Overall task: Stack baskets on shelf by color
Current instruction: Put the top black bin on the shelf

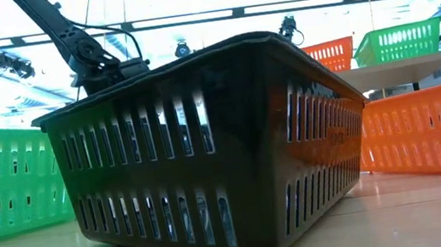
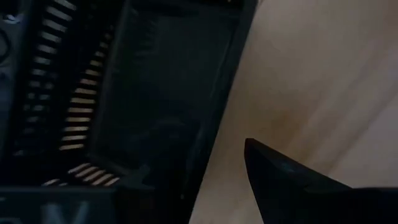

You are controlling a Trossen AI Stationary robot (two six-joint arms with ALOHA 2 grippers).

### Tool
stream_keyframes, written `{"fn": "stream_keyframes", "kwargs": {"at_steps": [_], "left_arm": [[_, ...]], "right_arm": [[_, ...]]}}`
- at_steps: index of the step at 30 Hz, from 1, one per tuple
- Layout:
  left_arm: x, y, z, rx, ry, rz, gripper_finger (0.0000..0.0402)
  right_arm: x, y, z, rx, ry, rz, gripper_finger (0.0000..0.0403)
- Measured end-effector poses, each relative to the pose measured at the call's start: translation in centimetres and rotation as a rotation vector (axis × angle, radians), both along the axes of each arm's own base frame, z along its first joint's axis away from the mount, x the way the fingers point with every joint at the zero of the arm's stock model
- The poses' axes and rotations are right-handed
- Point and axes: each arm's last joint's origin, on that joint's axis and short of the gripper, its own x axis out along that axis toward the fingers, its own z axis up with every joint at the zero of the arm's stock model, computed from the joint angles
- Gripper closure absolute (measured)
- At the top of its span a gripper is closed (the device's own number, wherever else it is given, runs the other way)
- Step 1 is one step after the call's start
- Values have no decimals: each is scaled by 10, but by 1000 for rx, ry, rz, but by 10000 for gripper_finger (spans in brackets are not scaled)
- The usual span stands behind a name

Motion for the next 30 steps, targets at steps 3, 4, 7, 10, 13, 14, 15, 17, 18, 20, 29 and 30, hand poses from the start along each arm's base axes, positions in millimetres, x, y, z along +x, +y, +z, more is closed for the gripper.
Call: {"fn": "stream_keyframes", "kwargs": {"at_steps": [3, 4, 7, 10, 13, 14, 15, 17, 18, 20, 29, 30], "left_arm": [[1, 1, -1, 15, 17, -31, 232], [1, 1, -1, 17, 24, -45, 238], [1, 1, -1, 17, 33, -63, 282], [1, 0, -1, 10, 42, -70, 362], [2, -2, -1, 2, 48, -78, 390], [2, -3, 0, -8, 56, -76, 392], [3, -3, 3, -17, 63, -72, 394], [8, -4, 11, -32, 73, -70, 396], [10, -5, 18, -38, 75, -70, 396], [18, -8, 34, -36, 65, -79, 397], [48, -41, 149, 67, -160, -96, 399], [52, -45, 161, 75, -196, -95, 399]], "right_arm": [[0, 0, 0, 6, -3, -7, 292], [0, 0, 0, 6, -3, -7, 292], [0, 0, 0, 7, -3, -9, 292], [0, 0, 0, 17, -8, -21, 292], [0, 0, 0, 17, -8, -20, 292], [0, 1, 0, 17, -7, -20, 292], [0, 1, 0, 18, -7, -19, 292], [0, 1, 0, 17, -7, -19, 292], [0, 1, 0, 14, -8, -22, 292], [-1, 0, 1, -7, -10, -37, 292], [-27, -9, 35, -113, -44, -145, 292], [-30, -11, 41, -122, -64, -158, 292]]}}
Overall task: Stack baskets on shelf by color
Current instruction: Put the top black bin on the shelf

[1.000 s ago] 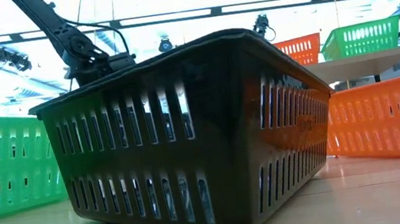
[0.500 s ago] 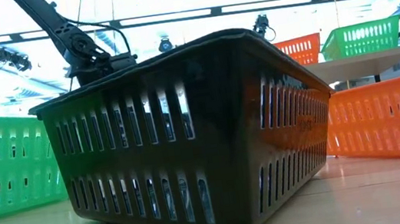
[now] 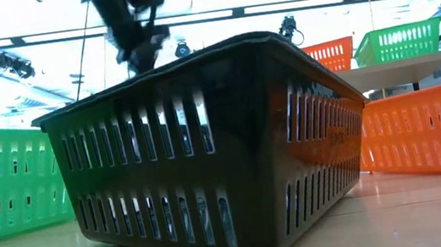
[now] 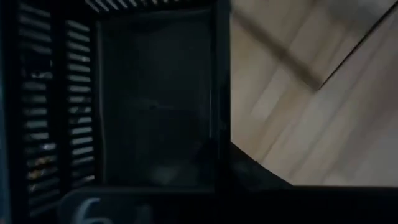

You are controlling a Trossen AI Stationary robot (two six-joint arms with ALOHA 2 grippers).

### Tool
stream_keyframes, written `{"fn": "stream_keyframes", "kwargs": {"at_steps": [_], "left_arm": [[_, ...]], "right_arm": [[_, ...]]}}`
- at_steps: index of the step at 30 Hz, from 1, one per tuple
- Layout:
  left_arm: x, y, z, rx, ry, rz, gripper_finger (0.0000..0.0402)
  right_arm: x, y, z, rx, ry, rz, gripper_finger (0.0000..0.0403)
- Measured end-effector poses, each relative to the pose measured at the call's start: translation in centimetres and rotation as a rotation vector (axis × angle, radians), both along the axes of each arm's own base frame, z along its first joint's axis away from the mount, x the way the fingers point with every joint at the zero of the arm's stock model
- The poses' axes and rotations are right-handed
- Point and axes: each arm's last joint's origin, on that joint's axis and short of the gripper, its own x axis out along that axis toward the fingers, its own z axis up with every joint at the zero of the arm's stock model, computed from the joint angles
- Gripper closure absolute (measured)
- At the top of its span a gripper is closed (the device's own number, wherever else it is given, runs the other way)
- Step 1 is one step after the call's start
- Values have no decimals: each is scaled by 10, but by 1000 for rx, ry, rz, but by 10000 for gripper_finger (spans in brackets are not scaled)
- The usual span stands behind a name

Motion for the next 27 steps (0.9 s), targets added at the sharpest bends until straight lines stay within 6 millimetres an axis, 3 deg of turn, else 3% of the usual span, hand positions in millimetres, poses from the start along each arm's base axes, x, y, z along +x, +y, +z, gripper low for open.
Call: {"fn": "stream_keyframes", "kwargs": {"at_steps": [6, 12, 17, 27], "left_arm": [[20, -41, 51, 14, -165, -99, 400], [30, -74, 68, -12, -281, -140, 399], [42, -72, 63, -71, -385, -32, 399], [90, -50, 39, -79, -568, 52, 398]], "right_arm": [[-9, -7, 17, -97, 20, 99, 292], [-8, -8, 17, -136, 59, 156, 292], [-11, -4, 18, -82, 7, 112, 292], [-21, 7, 21, -50, -7, 147, 292]]}}
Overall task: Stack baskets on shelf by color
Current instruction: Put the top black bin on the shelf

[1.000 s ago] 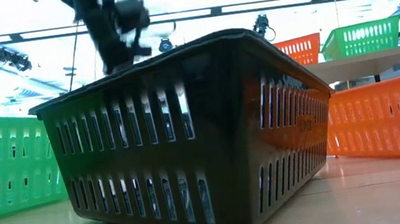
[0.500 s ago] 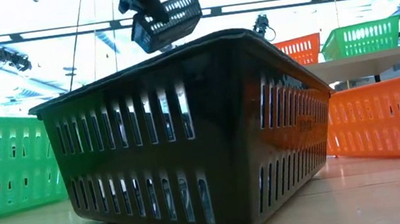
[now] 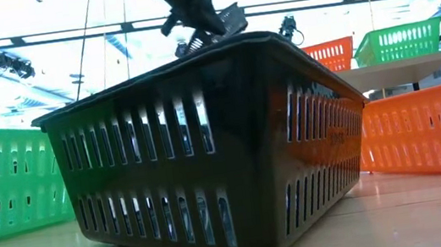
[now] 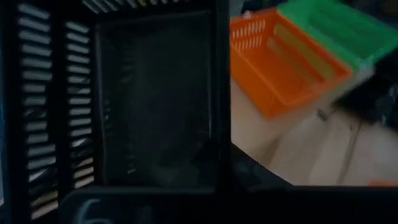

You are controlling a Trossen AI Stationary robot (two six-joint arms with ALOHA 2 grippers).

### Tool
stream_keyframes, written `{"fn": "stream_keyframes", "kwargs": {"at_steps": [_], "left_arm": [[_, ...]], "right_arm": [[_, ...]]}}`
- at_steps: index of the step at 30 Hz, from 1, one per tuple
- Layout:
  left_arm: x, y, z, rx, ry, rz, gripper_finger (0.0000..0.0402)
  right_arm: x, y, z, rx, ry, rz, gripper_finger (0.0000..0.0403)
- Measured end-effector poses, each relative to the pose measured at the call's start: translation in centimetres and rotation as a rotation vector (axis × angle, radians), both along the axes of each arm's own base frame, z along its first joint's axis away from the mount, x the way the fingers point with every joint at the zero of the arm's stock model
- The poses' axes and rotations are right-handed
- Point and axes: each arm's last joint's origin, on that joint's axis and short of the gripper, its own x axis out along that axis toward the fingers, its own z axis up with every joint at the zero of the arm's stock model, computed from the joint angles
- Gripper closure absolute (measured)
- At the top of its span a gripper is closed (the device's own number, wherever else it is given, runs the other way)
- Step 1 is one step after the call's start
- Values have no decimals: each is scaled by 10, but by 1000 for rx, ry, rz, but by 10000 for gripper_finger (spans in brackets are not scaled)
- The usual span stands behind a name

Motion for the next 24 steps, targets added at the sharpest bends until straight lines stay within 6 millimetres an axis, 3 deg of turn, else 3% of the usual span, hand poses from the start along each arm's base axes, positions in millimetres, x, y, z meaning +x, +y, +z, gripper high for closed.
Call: {"fn": "stream_keyframes", "kwargs": {"at_steps": [6, 15, 24], "left_arm": [[17, 10, -14, -27, -69, 50, 398], [28, 10, -21, -57, -125, 64, 394], [33, 10, -23, -65, -163, 70, 333]], "right_arm": [[-18, 1, 4, 2, 9, 8, 292], [-37, 0, 9, 10, -5, 9, 292], [-45, 0, 9, 38, 6, -16, 292]]}}
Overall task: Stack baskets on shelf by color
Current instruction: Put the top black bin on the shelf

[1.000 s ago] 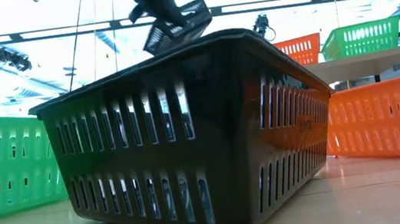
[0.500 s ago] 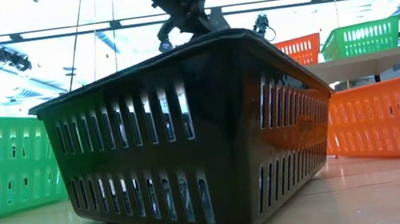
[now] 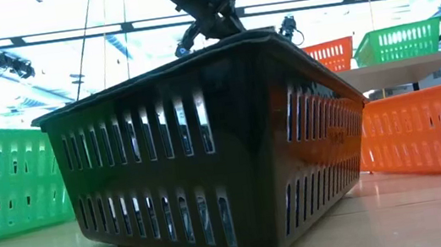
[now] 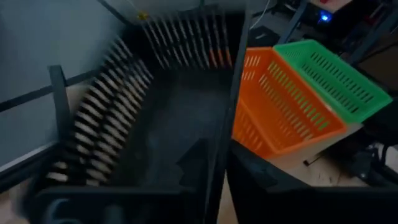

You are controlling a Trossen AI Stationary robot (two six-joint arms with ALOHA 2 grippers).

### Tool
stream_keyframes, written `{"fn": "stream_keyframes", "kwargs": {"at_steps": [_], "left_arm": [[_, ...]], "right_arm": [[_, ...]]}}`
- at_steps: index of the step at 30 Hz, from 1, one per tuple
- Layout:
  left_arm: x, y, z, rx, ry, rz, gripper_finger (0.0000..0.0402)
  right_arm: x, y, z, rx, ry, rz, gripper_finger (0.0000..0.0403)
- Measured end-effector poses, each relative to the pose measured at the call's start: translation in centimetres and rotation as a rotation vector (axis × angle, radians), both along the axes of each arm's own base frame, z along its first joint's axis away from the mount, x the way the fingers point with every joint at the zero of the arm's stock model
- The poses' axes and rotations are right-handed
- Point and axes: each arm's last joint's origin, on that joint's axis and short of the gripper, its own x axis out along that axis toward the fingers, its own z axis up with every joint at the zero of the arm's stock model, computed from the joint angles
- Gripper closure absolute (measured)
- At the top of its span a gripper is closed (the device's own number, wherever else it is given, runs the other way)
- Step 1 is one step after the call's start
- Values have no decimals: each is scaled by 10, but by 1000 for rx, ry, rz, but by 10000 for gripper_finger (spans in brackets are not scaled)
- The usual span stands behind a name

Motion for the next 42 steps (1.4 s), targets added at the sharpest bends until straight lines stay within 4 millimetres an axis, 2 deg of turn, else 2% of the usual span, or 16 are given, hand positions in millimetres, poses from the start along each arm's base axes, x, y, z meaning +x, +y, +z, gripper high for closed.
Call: {"fn": "stream_keyframes", "kwargs": {"at_steps": [7, 15, 20, 24, 27, 30, 34, 37, 42], "left_arm": [[3, 1, 4, 11, -51, 1, 282], [2, 2, 9, 67, -52, -22, 255], [-13, -1, 38, 181, -83, -62, 255], [-32, -8, 61, 294, -45, -112, 259], [-45, -14, 70, 339, 14, -149, 260], [-53, -16, 63, 333, 76, -198, 260], [-57, -13, 35, 317, 122, -219, 264], [-62, -8, 19, 326, 93, -241, 269], [-83, -6, 6, 346, 10, -266, 276]], "right_arm": [[0, 1, -1, 54, 2, 14, 292], [-4, 1, -4, 67, 40, -5, 292], [-2, 1, -9, 69, 66, -4, 292], [3, 2, -19, 65, 106, -6, 292], [10, 0, -29, 52, 130, -18, 292], [17, -2, -39, 48, 135, -26, 292], [34, -5, -54, 3, 119, 15, 292], [49, -10, -67, -34, 74, 57, 292], [69, -20, -96, -12, 34, 117, 292]]}}
